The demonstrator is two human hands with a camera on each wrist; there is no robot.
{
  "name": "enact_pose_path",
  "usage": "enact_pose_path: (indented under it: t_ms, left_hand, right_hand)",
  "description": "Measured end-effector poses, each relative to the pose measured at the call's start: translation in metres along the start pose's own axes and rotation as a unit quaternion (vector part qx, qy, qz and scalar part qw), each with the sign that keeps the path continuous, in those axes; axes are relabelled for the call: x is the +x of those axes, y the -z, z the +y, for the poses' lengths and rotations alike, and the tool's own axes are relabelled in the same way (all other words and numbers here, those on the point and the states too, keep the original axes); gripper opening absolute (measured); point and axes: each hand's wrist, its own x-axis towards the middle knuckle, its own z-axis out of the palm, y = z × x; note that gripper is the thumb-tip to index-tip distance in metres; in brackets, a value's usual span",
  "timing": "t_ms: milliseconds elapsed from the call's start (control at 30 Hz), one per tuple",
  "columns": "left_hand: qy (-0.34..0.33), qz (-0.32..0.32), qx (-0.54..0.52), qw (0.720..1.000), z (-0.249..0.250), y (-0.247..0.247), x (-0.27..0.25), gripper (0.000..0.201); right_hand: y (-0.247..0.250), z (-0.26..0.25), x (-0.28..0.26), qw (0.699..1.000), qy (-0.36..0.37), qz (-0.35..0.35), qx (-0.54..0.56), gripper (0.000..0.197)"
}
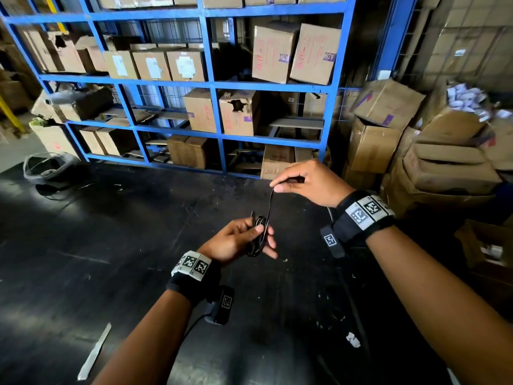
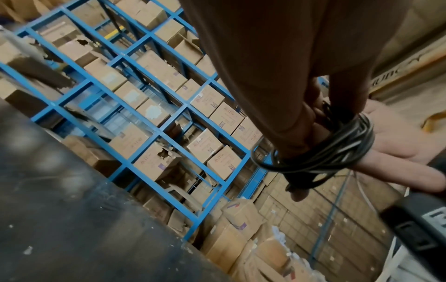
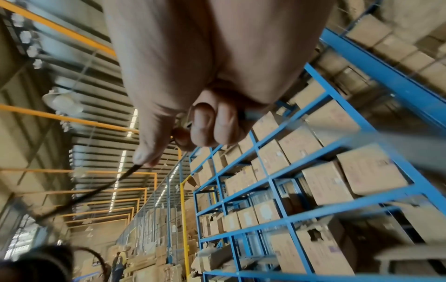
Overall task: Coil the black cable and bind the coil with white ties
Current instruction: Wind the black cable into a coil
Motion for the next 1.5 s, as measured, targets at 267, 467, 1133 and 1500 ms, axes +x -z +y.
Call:
enact_pose_path:
  t_ms: [267,467,1133,1500]
  left_hand:
    - [-0.081,-0.041,-0.140,0.986,0.024,-0.015,0.001,0.014]
    - [-0.148,0.089,-0.104,0.980,0.038,0.008,0.018,0.021]
    - [0.125,-0.030,0.091,0.987,-0.026,0.018,-0.015,0.022]
    - [-0.017,-0.038,-0.235,0.971,0.005,-0.006,0.004,0.026]
  right_hand:
    - [-0.064,0.030,-0.013,0.979,-0.107,0.028,0.170,0.018]
    - [-0.118,0.013,-0.054,0.980,-0.133,-0.031,0.141,0.021]
    - [-0.030,0.020,-0.038,0.980,0.015,-0.071,-0.183,0.028]
    - [-0.114,0.044,-0.059,0.981,-0.153,-0.020,0.117,0.019]
